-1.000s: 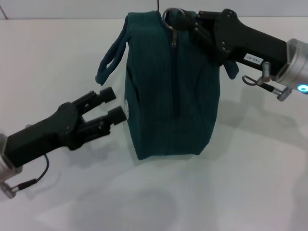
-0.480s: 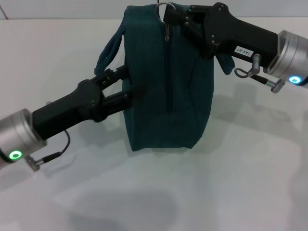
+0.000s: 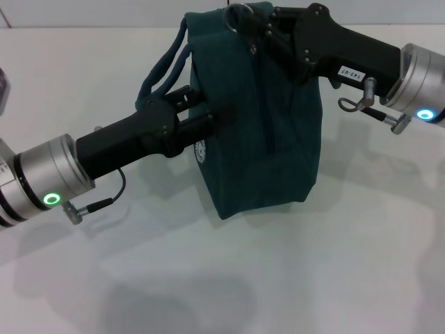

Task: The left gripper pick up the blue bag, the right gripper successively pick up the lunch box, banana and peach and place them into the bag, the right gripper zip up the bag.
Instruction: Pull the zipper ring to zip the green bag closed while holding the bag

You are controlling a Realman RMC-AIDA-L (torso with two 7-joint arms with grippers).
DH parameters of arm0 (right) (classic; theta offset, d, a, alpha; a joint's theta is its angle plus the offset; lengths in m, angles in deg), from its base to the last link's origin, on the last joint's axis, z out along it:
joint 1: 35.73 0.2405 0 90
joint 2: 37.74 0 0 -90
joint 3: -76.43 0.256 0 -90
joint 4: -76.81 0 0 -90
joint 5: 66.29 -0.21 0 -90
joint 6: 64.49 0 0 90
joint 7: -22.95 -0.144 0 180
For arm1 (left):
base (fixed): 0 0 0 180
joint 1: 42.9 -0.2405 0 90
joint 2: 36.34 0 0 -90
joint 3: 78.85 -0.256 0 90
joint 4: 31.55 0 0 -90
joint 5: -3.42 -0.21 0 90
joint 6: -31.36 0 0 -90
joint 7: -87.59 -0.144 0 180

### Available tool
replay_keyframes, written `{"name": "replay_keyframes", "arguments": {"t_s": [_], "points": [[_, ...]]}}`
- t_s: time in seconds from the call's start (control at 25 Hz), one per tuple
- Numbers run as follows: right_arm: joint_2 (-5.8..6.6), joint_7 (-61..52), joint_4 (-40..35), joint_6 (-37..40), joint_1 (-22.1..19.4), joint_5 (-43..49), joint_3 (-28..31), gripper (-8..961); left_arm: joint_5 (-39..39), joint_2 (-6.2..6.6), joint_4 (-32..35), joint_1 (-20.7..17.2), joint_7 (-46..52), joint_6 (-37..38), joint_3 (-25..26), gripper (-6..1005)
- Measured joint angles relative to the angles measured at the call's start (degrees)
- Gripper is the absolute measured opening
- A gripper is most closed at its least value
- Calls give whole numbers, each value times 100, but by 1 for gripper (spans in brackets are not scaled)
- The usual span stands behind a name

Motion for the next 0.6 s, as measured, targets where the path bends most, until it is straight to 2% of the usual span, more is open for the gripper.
{"name": "replay_keyframes", "arguments": {"t_s": [0.04, 0.44, 0.6], "points": [[0, -5, 0, 0, 0, 0, 0, 12, 12, 1, -1, 19, -22, -2, -6, 841], [0, -33, -6, 10, -27, -9, 0, 12, 33, 3, 19, 38, -24, -6, -13, 366], [0, -37, -6, 29, -35, -9, 0, 12, 17, 12, 31, 40, -21, 8, -13, 246]]}}
